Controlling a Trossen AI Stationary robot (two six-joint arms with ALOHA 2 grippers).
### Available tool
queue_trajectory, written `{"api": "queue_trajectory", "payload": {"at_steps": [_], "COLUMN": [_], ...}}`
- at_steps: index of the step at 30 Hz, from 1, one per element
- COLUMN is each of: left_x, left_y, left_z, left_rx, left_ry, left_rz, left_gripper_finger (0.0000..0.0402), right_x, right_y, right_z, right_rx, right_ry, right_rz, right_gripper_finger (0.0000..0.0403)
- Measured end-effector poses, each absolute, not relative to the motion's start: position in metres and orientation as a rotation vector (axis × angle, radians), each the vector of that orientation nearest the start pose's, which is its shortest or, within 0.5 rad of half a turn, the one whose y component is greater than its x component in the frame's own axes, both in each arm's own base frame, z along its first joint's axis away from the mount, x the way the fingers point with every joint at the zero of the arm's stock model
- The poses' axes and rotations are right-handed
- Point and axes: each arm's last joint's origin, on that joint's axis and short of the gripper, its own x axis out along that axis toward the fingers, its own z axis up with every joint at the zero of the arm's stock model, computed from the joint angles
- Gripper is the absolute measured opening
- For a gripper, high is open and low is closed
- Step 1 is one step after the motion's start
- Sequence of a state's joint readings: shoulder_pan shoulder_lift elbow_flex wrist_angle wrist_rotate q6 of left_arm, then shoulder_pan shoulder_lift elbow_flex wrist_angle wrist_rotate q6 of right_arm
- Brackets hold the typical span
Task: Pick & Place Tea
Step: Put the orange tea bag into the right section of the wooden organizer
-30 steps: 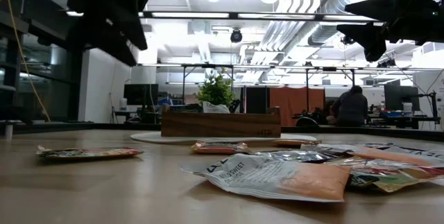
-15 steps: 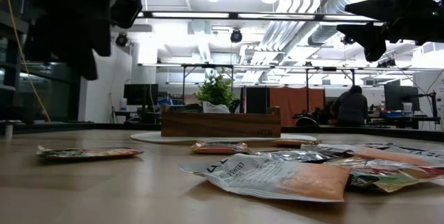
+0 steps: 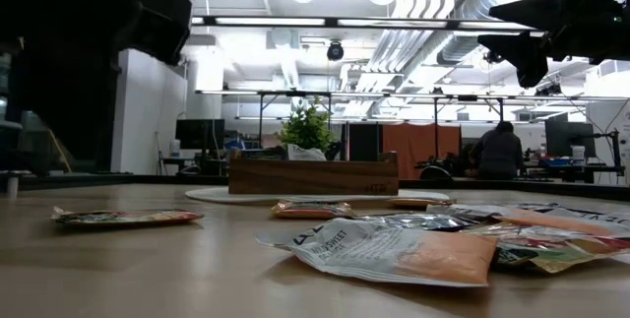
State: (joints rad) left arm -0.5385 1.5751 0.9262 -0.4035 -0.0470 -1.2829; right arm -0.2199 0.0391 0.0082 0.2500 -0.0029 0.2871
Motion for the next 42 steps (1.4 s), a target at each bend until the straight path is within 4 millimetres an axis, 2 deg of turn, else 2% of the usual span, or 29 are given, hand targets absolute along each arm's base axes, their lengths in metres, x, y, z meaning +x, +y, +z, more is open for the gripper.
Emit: {"api": "queue_trajectory", "payload": {"at_steps": [7,16,19,25,34,40,42], "left_x": [0.254,0.257,0.256,0.255,0.294,0.307,0.31], "left_y": [-0.17,-0.171,-0.171,-0.169,-0.173,-0.173,-0.173], "left_z": [0.19,0.195,0.195,0.194,0.212,0.199,0.192], "left_rx": [-0.707,-0.722,-0.738,-0.666,-0.458,-0.441,-0.423], "left_ry": [1.118,1.11,1.108,1.143,1.251,1.295,1.331], "left_rz": [0.2,0.188,0.206,0.267,0.301,0.332,0.292], "left_gripper_finger": [0.0187,0.0293,0.031,0.03,0.0292,0.0292,0.0292], "right_x": [0.095,0.095,0.095,0.095,0.095,0.095,0.095], "right_y": [-0.021,-0.021,-0.021,-0.021,-0.021,-0.021,-0.021], "right_z": [0.187,0.187,0.187,0.187,0.187,0.187,0.187], "right_rx": [0.26,0.26,0.26,0.26,0.26,0.261,0.261], "right_ry": [-0.247,-0.248,-0.248,-0.248,-0.247,-0.244,-0.242], "right_rz": [-0.183,-0.183,-0.184,-0.183,-0.183,-0.184,-0.184], "right_gripper_finger": [0.025,0.025,0.025,0.025,0.025,0.025,0.025]}}
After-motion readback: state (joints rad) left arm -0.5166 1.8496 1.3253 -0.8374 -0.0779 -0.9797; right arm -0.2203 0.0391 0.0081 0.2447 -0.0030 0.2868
